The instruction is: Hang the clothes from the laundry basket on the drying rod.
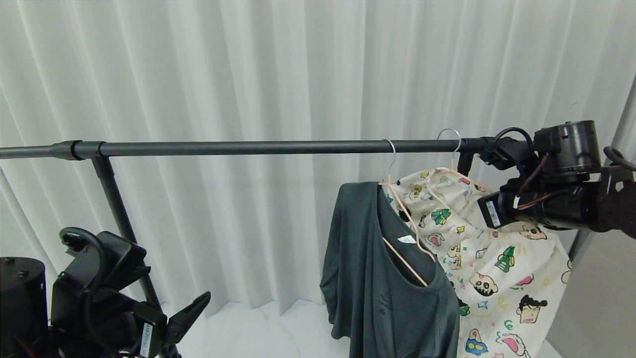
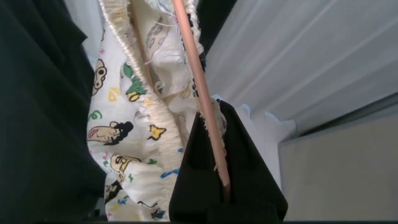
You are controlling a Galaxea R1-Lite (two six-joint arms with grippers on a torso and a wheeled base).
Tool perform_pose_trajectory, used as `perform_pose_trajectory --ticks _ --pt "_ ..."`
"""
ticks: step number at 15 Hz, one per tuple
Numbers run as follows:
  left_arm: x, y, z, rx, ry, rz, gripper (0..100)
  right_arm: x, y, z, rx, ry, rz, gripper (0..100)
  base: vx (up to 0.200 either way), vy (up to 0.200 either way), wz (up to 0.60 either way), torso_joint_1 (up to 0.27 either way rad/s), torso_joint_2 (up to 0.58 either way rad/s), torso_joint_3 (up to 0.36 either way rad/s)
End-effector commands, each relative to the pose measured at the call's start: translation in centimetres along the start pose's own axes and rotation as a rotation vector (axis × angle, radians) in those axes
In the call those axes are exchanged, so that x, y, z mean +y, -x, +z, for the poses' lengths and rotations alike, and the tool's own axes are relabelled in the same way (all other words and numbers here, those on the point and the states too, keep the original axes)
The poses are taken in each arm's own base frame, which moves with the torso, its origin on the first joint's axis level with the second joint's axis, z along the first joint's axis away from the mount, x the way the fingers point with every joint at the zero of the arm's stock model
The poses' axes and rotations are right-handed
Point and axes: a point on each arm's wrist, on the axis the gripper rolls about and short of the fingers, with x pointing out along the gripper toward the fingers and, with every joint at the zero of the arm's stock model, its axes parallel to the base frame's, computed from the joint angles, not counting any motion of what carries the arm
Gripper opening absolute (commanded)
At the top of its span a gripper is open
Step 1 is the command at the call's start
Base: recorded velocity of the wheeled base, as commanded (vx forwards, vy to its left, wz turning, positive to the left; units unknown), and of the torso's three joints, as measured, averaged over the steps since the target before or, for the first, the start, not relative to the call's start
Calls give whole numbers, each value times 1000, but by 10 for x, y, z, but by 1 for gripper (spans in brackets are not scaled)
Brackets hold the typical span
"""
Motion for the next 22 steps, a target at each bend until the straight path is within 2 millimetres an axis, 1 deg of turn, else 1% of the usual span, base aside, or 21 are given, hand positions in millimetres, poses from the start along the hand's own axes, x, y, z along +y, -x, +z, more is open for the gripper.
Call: perform_pose_trajectory --ticks 1,9,10,12,15,16,17,18,19,20,22 --pt "0 0 1 -4 0 1 100 1 -5 2 3 3 1 0 0 0 0 0 0 0" --pt "-1 6 -1 -21 -3 -4 100 3 -3 -1 14 8 -8 0 0 0 0 0 0 0" --pt "-1 6 -1 -21 -1 -4 100 3 -4 -1 15 5 -12 100 0 0 0 0 0 0" --pt "-1 6 -1 -21 -1 -4 100 3 -2 0 8 5 -18 100 0 0 0 0 0 0" --pt "-1 6 -1 -21 -1 -4 100 2 8 1 -10 -12 -16 100 0 0 0 0 0 0" --pt "0 6 -1 -21 1 1 100 2 23 5 -48 -49 -10 100 0 0 0 0 0 0" --pt "0 6 -1 -20 2 4 100 2 28 6 -61 -65 -5 100 0 0 0 0 0 0" --pt "3 5 -3 -12 9 19 100 0 44 6 -91 -109 3 100 0 0 0 0 0 0" --pt "4 5 -3 -9 12 26 100 0 49 5 -98 -121 6 100 0 0 0 0 0 0" --pt "4 4 -4 -4 15 31 100 -3 62 1 -116 -163 7 100 0 0 0 0 0 0" --pt "7 4 -4 1 23 60 100 -7 79 -1 -150 -206 2 100 0 0 0 0 0 0"
